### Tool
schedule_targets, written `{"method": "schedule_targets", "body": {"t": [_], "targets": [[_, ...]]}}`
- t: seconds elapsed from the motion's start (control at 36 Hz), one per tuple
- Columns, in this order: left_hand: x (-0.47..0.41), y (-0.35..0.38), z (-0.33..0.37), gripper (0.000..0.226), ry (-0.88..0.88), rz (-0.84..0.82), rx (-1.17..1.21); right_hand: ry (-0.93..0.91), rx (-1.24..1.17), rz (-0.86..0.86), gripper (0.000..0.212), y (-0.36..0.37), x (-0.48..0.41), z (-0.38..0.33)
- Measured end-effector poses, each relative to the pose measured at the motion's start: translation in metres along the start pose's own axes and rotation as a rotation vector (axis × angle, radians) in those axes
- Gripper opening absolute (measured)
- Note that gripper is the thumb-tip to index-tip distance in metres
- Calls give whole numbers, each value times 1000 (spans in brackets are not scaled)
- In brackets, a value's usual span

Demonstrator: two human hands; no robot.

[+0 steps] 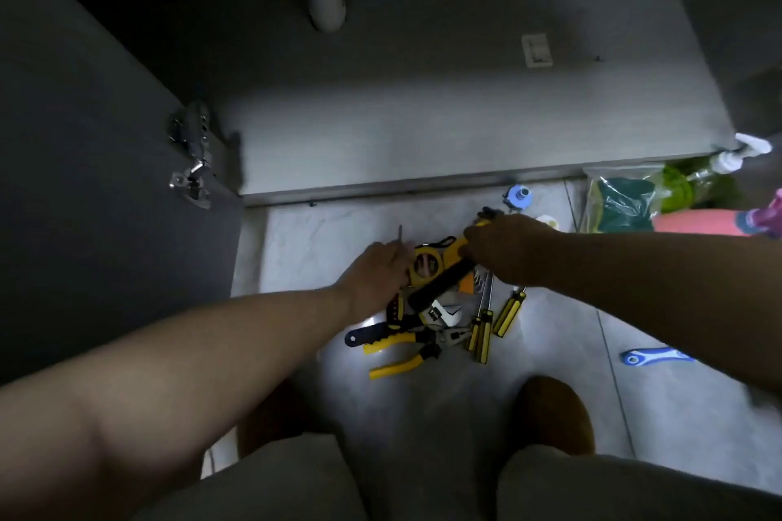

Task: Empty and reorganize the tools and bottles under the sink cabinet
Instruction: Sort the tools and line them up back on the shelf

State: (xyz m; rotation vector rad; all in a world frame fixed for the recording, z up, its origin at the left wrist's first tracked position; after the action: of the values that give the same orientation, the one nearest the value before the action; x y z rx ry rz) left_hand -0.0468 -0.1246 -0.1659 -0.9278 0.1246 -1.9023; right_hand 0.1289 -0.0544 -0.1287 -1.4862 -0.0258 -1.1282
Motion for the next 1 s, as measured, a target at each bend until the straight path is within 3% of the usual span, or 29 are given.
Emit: {"method": "schedule_targets", "body": {"t": [0.06,0.08,0.14,0.22,0.31,0.39,0.53,0.61,0.86,1.0], "targets": [[13,-12,14,59,-129,-63,355,-45,96,-32,22,-14,7,-13],[19,-18,24,61,-128,-139,425,-50,132,-54,19,-23,8,-19],[35,-27,41,48,-21,-295,290,-48,147,-86,19,-43,9,-31],[54,-35,51,22,21,-321,152,-62,125,-58,24,-79,12,-50],[71,-47,52,16,22,-239,27,-50,66,25,22,-106,13,-62],[86,-60,36,14,16,-131,-127,12,-164,123,28,-117,9,-70],[102,-57,-16,17,-135,87,-44,134,-530,295,47,-99,5,-88],[110,-49,-50,24,-232,231,-2,150,-586,229,53,-72,3,-100],[104,-36,-105,30,-364,412,71,6,-498,-80,30,-2,10,-118],[85,-37,-113,26,-360,501,203,5,-556,-83,30,4,2,-124]]}}
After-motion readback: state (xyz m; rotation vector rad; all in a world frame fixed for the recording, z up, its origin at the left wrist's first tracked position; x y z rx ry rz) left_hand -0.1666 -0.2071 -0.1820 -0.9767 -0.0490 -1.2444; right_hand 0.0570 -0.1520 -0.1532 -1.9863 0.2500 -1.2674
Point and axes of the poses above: each hand's wrist, its own x-axis away from the middle knuckle, its own y-axis out of the palm, z = x × y, the point moved 4 cm from there along -x, towards the middle knuckle, and after that the axes turned 11 degrees about y, right-handed, at the moved point
